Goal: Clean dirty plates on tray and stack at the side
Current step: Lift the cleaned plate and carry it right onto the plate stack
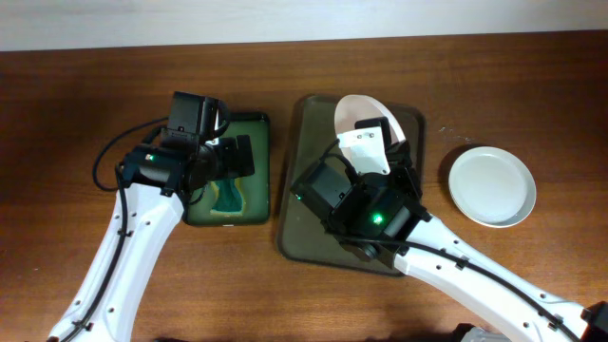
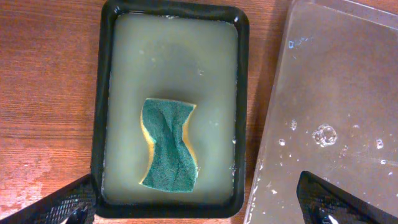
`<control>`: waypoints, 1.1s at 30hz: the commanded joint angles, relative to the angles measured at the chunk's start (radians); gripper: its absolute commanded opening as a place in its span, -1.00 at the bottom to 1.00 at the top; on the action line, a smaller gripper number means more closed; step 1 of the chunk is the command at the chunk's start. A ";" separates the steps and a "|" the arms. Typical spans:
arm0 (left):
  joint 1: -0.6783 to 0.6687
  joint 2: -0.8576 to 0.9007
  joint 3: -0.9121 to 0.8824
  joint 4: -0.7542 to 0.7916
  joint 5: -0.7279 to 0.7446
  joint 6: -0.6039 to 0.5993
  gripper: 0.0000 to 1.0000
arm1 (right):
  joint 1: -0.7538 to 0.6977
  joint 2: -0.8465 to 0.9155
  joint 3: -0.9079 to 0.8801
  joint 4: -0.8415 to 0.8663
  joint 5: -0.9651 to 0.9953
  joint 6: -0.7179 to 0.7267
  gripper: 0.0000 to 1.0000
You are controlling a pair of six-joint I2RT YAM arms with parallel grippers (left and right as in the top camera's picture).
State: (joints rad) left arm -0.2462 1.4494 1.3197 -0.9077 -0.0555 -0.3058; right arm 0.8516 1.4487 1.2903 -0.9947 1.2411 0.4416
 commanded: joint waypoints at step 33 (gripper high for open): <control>0.002 0.000 0.009 0.002 0.008 0.012 0.99 | -1.481 0.232 0.006 -0.027 -1.502 -0.256 0.33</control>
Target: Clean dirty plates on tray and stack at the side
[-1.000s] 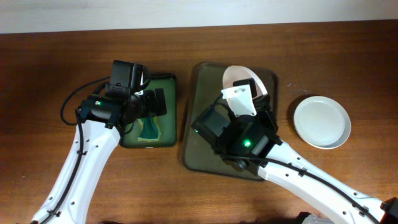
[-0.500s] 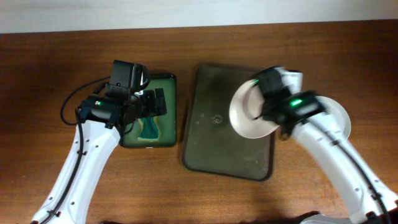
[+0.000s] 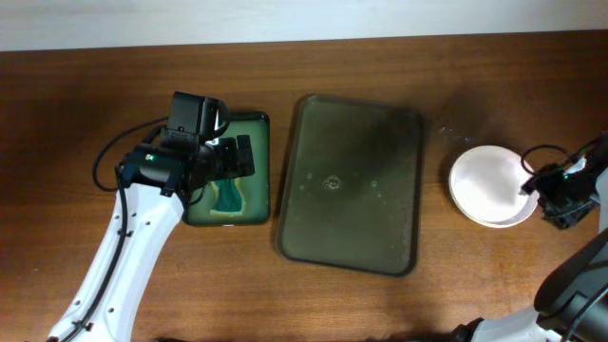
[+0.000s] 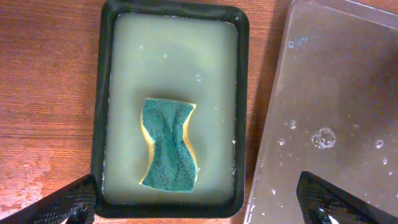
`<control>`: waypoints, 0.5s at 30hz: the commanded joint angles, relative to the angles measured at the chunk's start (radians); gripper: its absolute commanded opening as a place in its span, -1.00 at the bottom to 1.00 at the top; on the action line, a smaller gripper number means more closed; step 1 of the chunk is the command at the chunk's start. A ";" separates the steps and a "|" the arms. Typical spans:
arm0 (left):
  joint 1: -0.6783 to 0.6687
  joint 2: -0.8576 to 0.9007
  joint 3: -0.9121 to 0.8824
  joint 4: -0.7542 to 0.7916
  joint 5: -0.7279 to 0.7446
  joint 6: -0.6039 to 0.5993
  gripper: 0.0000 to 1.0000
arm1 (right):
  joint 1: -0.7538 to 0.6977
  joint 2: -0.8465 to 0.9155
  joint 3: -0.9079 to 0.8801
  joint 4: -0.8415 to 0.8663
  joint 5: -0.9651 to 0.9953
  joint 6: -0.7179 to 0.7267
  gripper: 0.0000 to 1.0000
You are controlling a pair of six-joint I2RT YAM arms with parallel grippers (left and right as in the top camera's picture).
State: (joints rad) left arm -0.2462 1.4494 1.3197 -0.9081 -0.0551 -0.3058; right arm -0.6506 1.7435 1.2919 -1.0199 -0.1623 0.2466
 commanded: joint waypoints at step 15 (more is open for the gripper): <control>0.002 0.000 0.009 0.002 0.008 0.012 0.99 | 0.986 -0.981 0.004 0.015 -0.142 -0.121 0.97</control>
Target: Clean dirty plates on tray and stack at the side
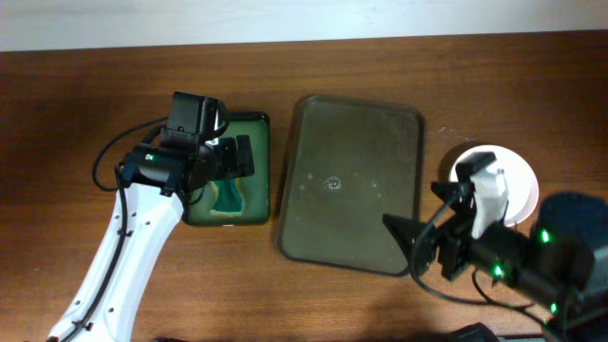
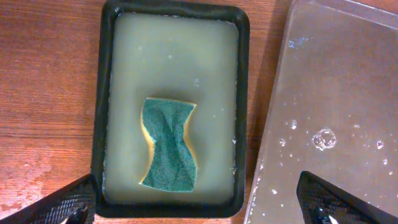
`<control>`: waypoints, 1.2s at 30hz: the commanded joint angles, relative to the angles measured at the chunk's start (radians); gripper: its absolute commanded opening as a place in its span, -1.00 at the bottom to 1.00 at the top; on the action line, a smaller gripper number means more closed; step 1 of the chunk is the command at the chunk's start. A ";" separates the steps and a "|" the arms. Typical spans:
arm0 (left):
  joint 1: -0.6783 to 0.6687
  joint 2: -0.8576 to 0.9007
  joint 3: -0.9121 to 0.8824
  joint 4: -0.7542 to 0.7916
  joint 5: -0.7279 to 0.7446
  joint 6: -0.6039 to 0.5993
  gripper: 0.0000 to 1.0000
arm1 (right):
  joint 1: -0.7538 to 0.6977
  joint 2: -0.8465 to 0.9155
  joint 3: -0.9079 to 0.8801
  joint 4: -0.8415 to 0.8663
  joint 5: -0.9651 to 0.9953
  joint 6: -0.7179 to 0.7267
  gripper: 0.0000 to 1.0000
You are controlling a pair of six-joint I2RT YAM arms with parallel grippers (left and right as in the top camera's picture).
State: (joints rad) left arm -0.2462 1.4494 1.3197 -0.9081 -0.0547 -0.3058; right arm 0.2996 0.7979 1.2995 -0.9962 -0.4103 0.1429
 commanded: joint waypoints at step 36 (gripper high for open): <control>0.002 0.000 0.009 0.002 0.007 0.012 0.99 | -0.020 -0.790 -1.294 0.926 0.516 -0.005 0.96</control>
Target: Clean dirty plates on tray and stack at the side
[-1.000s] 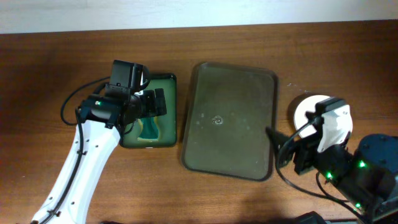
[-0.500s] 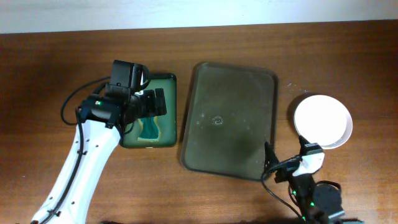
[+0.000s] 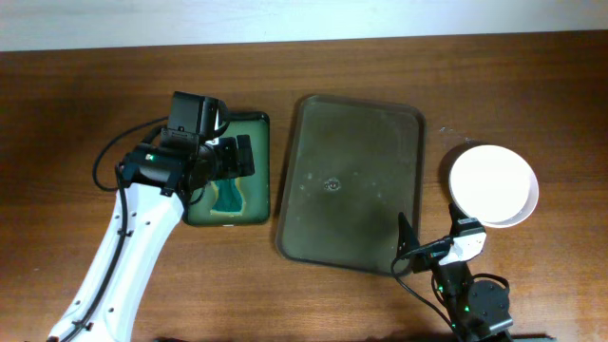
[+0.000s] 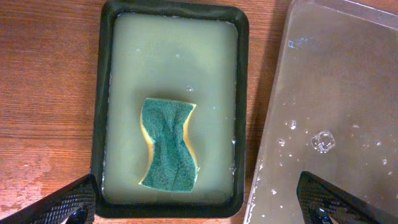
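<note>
The dark tray [image 3: 380, 142] in the middle of the table is bare apart from water drops; its wet surface [image 4: 336, 93] also shows in the left wrist view. White plates [image 3: 492, 183] lie stacked on the table to its right. My left gripper [image 4: 199, 208] hangs open over the near end of a black basin [image 4: 99, 124] of cloudy water, in which a green and yellow sponge [image 4: 169, 144] lies. The right gripper [image 3: 410, 249] is drawn back to the table's front edge, below the plates; its jaws cannot be made out.
The basin [image 3: 261, 123] stands just left of the tray. The folded right arm [image 3: 470, 299] sits at the front edge. A pale wall runs along the far edge of the wooden table [image 3: 76, 104].
The right arm has pulled back from beside the plates to the table's front edge, leaving the plate stack fully in view. The left arm, sponge and tray are unchanged.
At first my right gripper held a white plate over the tray, with one plate lying at the right. Then the tray was bare and the right gripper was at the plates. After that the arm stood lower right, and now it is folded at the front edge.
</note>
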`<control>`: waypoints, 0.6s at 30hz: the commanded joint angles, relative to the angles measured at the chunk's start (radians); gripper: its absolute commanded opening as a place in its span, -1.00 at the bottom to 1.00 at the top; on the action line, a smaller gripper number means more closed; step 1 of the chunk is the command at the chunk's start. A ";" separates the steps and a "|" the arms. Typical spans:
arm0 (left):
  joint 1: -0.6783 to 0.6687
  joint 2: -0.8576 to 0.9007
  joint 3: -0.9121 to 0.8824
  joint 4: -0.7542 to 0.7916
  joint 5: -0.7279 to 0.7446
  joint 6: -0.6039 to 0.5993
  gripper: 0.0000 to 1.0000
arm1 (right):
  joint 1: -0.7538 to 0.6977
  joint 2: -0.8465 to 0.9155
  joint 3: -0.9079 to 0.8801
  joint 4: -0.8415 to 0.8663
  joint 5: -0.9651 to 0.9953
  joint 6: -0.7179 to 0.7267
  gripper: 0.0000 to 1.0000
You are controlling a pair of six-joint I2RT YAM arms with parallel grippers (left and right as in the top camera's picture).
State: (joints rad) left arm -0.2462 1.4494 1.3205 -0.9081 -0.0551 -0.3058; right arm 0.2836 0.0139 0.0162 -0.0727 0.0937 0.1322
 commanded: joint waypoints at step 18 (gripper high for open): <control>0.060 -0.807 -0.638 0.468 -0.126 0.020 0.99 | -0.004 -0.006 -0.011 0.002 0.012 0.006 0.96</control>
State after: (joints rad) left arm -0.2581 0.7952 0.8413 -0.5091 -0.1696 -0.3016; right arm 0.2836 0.0139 0.0147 -0.0696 0.0940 0.1314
